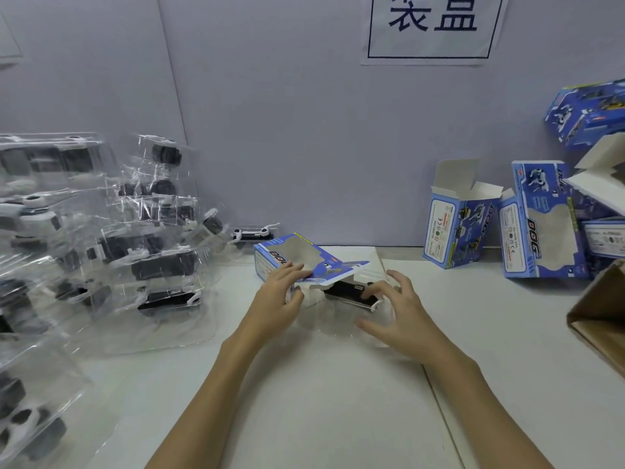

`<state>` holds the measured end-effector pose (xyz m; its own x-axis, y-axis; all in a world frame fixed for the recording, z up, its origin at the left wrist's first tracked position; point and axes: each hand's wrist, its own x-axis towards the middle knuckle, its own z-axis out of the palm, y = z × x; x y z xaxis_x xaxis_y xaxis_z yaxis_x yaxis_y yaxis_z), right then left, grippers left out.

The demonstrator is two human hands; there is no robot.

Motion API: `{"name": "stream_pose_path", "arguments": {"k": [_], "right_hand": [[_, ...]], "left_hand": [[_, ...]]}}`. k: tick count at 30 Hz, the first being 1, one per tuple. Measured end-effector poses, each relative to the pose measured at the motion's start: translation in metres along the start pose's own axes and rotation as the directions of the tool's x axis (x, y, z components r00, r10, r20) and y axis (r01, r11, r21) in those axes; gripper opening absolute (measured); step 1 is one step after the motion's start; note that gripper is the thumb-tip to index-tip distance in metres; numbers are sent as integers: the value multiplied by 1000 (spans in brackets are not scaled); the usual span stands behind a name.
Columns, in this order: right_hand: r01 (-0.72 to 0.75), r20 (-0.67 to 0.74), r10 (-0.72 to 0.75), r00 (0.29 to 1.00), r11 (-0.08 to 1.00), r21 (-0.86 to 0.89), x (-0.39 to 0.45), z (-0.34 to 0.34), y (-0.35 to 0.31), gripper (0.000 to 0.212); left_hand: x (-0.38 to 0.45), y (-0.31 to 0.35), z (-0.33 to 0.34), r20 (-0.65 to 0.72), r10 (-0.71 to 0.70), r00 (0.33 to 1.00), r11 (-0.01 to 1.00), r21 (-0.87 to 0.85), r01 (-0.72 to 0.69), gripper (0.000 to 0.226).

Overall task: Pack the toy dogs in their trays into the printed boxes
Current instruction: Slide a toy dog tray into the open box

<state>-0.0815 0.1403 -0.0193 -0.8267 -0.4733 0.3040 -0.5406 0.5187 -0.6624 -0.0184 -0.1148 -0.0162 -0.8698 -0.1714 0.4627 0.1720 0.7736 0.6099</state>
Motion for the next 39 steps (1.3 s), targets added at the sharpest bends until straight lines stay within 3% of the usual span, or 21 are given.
{"name": "stream_pose_path", "arguments": {"k": [8,16,19,21,25,26,28,29,31,34,36,39], "right_hand": [[-127,-279,88,956,984,-124,1,36,-18,39],[-220,-301,141,943,944,-246,-2,43,-30,44],[-182,-220,116,968,935,-304,-2,44,-28,49],[-156,-161,124,979,966,-208,-1,40,-26,47],[-124,-247,90,965,984,-126,2,38,-22,29],[-122,-281,88,956,987,-107,2,38,-22,26],[-105,-346,75,935,992,-71,2,40,-22,26],[-101,-374,72,925,993,-59,2,41,-23,26],[-116,-421,83,903,992,-55,1,47,-26,28],[-84,-454,70,888,996,-11,1,54,-29,27],[-7,-402,49,914,994,106,2,50,-28,29],[33,-327,109,939,915,401,3,39,-28,50]], "left_hand": [[-4,-3,8,-11,79,997,985,152,-77,69],[-2,0,10,-94,67,993,998,17,-66,74],[-3,4,16,-130,12,991,995,-92,-24,69],[-2,4,16,-151,-7,988,992,-126,-12,66],[-7,-2,17,-215,13,976,996,85,6,61],[-8,-4,20,-235,-30,971,991,116,59,51],[-8,-4,21,-207,-145,968,964,191,185,10],[-7,-2,21,-160,-165,973,944,261,203,20],[-6,-2,24,-43,-133,990,922,360,139,37],[-8,10,34,70,44,997,946,317,-64,38],[-9,17,40,170,115,979,942,293,-161,40],[-8,15,39,194,122,973,943,284,-175,42]]}}
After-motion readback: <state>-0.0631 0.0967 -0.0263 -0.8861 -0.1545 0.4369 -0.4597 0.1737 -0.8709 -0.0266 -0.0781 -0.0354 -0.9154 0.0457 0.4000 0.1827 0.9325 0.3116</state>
